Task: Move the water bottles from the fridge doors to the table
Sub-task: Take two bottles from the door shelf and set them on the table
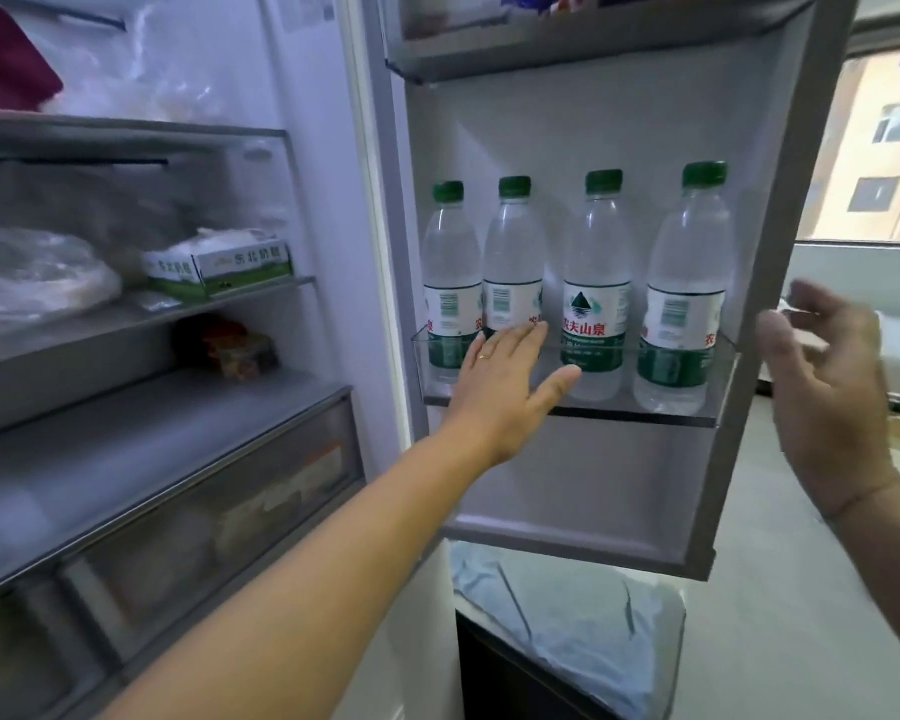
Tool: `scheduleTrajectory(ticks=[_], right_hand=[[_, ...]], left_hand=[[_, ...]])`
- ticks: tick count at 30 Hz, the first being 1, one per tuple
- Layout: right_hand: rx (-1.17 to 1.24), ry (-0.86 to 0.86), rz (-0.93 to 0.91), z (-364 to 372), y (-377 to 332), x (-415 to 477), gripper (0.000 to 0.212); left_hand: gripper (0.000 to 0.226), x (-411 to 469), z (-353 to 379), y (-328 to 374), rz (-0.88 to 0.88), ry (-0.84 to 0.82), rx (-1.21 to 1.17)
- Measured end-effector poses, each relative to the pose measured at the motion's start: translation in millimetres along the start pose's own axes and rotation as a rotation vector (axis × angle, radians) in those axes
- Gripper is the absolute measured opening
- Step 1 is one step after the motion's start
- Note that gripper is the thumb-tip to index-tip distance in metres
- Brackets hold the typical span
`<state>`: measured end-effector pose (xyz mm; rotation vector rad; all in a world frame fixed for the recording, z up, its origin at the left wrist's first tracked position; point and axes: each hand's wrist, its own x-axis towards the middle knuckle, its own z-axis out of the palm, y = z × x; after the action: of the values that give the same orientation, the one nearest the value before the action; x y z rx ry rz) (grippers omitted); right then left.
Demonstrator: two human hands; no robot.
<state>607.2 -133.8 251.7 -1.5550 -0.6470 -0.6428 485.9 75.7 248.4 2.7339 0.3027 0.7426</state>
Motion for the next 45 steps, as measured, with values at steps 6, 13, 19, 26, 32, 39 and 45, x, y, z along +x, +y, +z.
scheduleTrajectory(ticks=[6,13,19,26,32,39,45], right_hand=[[-0.172,-0.278,-0.003,33,6,42,0.090],[-0.230,-0.325,0.053,57,35,86,0.094],[-0.173,-0.354,0.087,66,58,112,0.095],[-0.245,-0.435,0.029,72,66,112,0.075],[-0.271,-0.442,0.081,75,66,119,0.067],[-0.190,-0.397,0.077,75,67,121,0.066],[-0.060,-0.406,0.066,69,57,127,0.068]], left_hand=[[0.074,34,0,14,-0.059,-0.001,-0.221],[0.077,77,15,36,-0.152,0.002,-0.379],[0.077,106,32,47,-0.211,0.069,-0.355],[0.085,131,41,59,-0.361,0.191,-0.411],[0.080,145,46,54,-0.444,0.227,-0.415],[0.063,143,46,57,-0.448,0.317,-0.455],[0.065,128,30,66,-0.339,0.388,-0.442]])
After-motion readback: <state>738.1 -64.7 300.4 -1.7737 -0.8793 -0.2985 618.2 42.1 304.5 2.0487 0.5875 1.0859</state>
